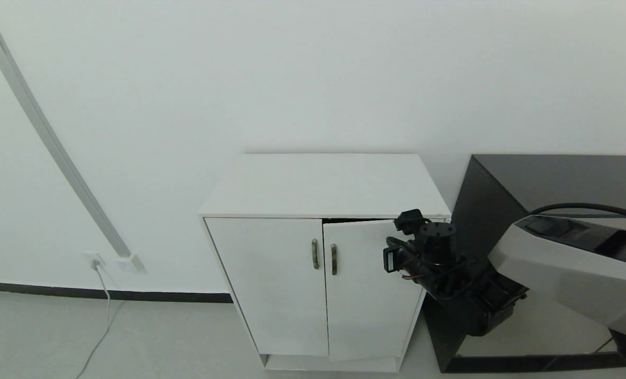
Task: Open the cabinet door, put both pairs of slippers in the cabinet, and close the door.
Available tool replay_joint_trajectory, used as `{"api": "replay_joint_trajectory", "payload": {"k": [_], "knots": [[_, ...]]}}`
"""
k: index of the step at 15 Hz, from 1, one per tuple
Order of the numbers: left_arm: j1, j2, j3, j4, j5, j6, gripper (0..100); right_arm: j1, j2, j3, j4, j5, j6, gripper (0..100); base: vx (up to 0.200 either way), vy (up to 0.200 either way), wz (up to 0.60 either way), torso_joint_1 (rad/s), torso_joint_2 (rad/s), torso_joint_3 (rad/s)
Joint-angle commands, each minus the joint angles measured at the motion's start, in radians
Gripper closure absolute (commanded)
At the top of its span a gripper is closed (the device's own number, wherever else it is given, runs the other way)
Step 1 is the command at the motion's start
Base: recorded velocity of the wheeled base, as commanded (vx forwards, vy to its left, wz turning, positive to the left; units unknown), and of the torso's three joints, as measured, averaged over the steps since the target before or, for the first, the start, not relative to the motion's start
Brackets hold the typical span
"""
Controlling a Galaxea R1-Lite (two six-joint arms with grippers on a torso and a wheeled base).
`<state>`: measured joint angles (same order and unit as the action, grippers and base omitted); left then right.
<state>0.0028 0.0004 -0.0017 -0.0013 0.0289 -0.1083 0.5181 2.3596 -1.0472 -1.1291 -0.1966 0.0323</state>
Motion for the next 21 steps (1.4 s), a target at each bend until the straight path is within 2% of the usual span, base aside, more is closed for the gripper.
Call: {"api": "replay_joint_trajectory", "payload": {"k": [1,21], "knots": [[0.0,0.0,0.0,0.0,0.0,-0.001,100,-0.001,0.013,-0.01,0.0,0.0,0.0,100,0.0,0.0,0.0,0.0,0.0,0.0],[0.0,0.0,0.0,0.0,0.0,-0.001,100,-0.01,0.027,-0.056,0.008,-0.001,-0.003,100,0.0,0.0,0.0,0.0,0.0,0.0]]}}
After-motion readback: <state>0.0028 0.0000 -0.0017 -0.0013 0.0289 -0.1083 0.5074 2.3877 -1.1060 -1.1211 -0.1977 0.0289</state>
